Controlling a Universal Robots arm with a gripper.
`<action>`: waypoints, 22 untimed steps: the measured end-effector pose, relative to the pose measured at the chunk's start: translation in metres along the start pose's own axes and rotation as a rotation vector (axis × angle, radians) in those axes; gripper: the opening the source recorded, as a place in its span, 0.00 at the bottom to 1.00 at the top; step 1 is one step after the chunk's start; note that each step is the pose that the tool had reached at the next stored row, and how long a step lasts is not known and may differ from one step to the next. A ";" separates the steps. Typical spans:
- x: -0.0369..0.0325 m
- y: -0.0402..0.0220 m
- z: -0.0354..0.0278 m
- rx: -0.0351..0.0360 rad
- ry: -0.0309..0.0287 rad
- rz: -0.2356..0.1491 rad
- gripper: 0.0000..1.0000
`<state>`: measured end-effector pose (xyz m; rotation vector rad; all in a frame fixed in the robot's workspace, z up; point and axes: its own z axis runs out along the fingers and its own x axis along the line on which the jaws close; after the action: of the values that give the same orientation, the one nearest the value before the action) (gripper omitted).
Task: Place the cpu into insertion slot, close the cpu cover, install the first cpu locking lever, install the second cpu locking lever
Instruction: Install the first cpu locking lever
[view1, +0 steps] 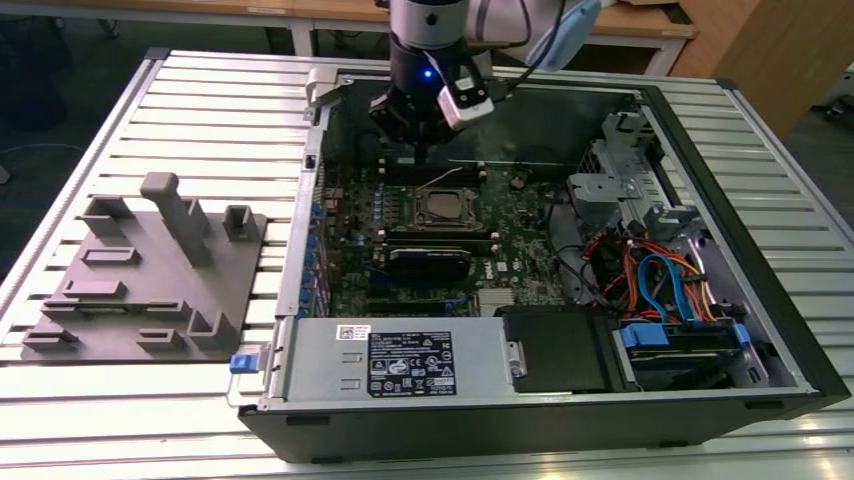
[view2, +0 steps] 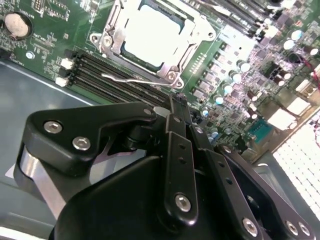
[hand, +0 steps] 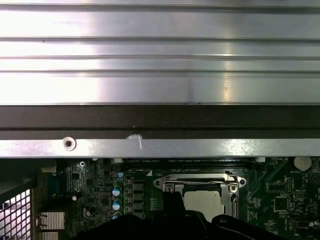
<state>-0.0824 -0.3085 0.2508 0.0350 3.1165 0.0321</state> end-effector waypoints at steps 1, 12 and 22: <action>-0.0003 -0.0007 0.0005 -0.0072 0.0002 0.001 0.10; -0.0036 -0.0059 0.0061 -0.0355 0.0006 0.005 0.10; -0.0036 -0.0072 0.0067 -0.0469 0.0009 0.005 0.10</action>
<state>-0.0788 -0.3156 0.2441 0.0420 3.1153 0.1053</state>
